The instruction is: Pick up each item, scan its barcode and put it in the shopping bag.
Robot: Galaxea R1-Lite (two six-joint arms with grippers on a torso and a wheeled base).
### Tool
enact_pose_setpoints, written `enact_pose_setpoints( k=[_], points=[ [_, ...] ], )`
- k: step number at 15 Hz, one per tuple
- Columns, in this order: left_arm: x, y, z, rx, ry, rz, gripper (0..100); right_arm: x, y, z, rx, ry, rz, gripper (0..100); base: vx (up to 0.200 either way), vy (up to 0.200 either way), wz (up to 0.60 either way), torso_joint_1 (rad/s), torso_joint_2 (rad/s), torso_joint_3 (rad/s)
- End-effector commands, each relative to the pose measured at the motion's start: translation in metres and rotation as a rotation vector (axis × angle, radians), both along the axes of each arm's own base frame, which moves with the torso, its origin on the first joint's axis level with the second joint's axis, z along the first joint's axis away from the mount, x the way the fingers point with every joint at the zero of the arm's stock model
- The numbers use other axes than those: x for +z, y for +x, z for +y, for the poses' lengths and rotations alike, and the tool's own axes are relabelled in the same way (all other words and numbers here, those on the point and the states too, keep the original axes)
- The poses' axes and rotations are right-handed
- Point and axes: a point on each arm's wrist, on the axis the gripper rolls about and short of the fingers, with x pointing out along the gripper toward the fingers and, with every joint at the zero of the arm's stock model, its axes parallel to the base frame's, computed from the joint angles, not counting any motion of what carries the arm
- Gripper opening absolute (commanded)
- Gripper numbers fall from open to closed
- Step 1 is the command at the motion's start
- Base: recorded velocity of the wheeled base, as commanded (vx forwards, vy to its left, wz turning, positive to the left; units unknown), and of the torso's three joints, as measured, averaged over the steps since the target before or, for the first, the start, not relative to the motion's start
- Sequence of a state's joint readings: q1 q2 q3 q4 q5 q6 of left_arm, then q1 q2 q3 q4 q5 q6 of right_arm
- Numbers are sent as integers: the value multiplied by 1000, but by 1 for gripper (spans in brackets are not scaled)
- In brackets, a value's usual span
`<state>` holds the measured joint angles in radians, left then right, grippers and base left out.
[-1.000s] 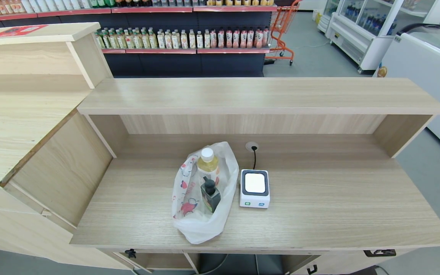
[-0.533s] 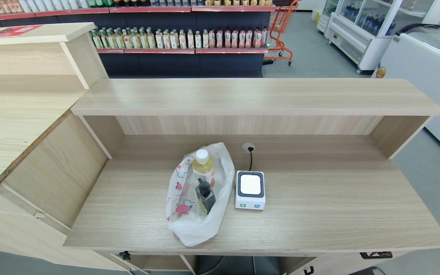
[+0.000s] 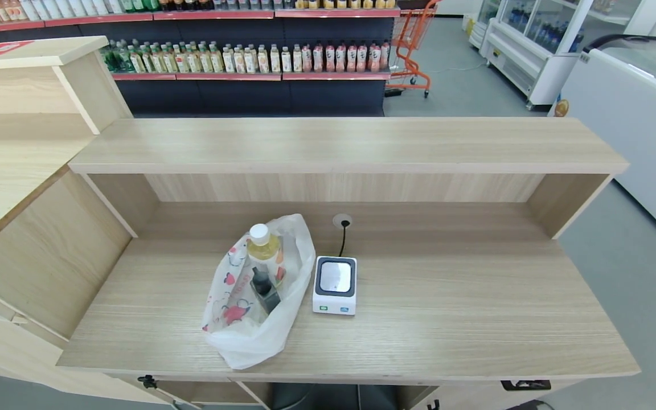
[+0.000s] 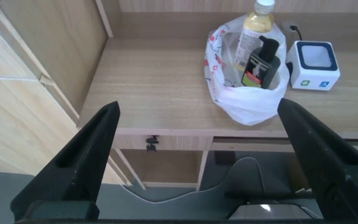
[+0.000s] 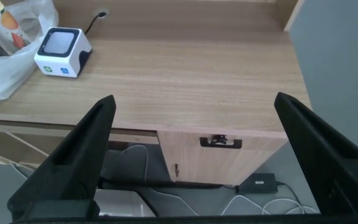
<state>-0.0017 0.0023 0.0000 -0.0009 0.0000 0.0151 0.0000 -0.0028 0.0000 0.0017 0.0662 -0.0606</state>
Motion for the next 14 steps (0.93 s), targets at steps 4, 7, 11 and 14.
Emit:
enact_pose_setpoints(
  k=[4, 7, 11, 14],
  points=[
    [0, 1, 0, 0, 2, 8, 100, 0, 0, 0, 0, -1, 4, 100, 200, 0, 0, -1, -1, 2],
    [0, 0, 0, 0, -3, 0, 100, 0, 0, 0, 1, -1, 4, 100, 133, 0, 0, 8, 2, -3],
    [0, 0, 0, 0, -3, 0, 100, 0, 0, 0, 0, -1, 6, 0, 0, 0, 0, 0, 0, 0],
    [0, 0, 0, 0, -3, -1, 100, 0, 0, 0, 0, 1, 6, 0, 0, 0, 0, 0, 0, 0]
  ],
)
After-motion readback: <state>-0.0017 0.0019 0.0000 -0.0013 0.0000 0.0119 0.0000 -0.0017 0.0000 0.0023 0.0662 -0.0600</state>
